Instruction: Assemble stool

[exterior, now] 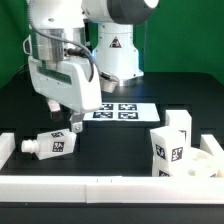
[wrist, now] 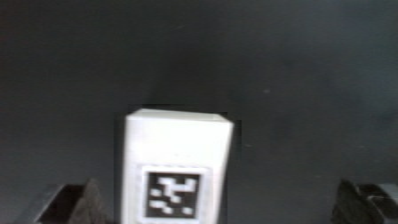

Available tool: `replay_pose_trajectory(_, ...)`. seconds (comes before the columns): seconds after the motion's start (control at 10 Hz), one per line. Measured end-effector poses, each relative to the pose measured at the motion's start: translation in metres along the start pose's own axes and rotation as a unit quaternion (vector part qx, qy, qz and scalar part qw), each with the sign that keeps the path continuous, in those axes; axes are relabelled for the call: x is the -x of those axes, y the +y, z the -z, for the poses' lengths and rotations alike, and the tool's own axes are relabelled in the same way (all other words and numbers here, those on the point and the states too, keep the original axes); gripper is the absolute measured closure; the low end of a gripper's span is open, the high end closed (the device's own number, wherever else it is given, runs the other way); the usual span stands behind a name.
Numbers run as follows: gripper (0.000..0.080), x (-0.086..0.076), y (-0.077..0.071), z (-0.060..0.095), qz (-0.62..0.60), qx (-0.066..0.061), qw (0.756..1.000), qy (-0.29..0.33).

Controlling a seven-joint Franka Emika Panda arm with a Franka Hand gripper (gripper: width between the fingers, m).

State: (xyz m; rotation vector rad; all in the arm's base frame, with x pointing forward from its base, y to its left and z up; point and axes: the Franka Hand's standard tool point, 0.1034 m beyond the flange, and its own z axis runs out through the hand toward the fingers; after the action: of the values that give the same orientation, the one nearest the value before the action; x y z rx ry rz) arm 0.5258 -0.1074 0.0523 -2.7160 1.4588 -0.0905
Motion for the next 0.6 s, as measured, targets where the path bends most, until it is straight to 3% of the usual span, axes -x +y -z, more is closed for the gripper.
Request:
replay_pose_trajectory(0.2,0.0151,0.000,0.004,-0.001,-0.007,0.001,1.000,-0.008)
replay_pose_trajectory(0.3,0.0151,0.001,0.014,-0.006,-0.023,0.006,0.999,-0.030)
replay_pose_trajectory(0.4,0.0151,-0.006,0.026,-0.015,-0.035,0.017,0.998,-0.047)
replay_pose_trajectory(0.6,0.0151,-0.010,0.034,-0.033,-0.036,0.029,0.998,-0.032)
